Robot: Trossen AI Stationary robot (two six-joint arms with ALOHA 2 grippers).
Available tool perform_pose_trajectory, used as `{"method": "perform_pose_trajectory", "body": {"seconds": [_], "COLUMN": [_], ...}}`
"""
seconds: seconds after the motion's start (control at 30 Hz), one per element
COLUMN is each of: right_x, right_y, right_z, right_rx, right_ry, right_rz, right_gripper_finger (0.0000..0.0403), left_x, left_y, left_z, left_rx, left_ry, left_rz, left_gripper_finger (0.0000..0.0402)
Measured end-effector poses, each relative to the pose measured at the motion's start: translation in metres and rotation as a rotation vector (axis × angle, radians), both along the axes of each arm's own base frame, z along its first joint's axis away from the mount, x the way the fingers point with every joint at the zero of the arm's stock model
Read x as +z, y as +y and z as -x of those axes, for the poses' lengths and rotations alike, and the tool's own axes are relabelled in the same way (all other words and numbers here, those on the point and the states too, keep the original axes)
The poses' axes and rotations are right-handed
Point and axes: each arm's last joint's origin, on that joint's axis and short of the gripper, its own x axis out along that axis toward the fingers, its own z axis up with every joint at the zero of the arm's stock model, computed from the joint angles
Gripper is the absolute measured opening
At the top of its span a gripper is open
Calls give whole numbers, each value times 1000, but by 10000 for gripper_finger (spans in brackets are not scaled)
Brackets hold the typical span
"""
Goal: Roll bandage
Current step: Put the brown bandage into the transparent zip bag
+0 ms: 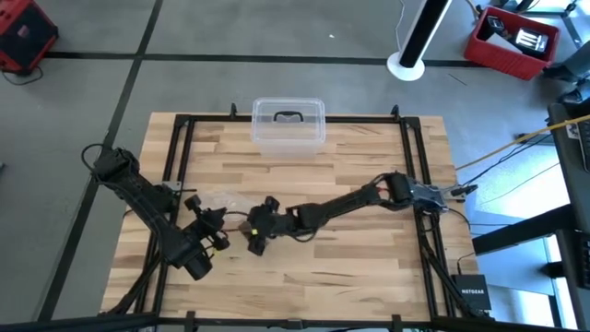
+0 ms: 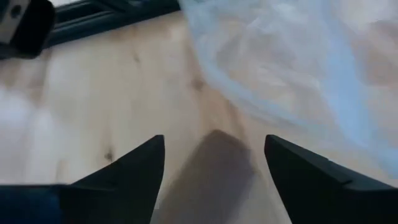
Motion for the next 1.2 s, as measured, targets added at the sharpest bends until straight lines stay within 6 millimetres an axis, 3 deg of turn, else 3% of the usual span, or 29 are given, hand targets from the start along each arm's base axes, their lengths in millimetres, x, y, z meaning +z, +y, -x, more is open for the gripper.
{"method": "perform_pose_trajectory", "body": {"seconds": [0.2, 0.3, 0.57, 0.7, 0.83, 1.03, 1.2], "right_x": [-15, -33, -46, -46, -46, -27, 17], "right_y": [-14, -19, -19, -18, -17, -2, 28], "right_z": [-21, -24, -27, -28, -27, -15, 10], "right_rx": [-19, -30, -26, -19, 19, 114, 209], "right_ry": [84, 128, 133, 124, 132, 186, 230], "right_rz": [5, -4, -31, -30, 9, 137, 280], "right_gripper_finger": [269, 269, 265, 225, 147, 33, 22], "left_x": [0, -1, -1, -1, -1, -1, 2], "left_y": [-2, -2, -3, -4, -5, -6, -9], "left_z": [0, 0, 0, -1, -1, -2, -3], "left_rx": [-7, -13, -17, -18, -18, -36, -52], "left_ry": [-7, -5, -11, -18, -23, -16, -19], "left_rz": [9, 9, 17, 24, 30, 30, 34], "left_gripper_finger": [5, 5, 5, 5, 5, 5, 5]}}
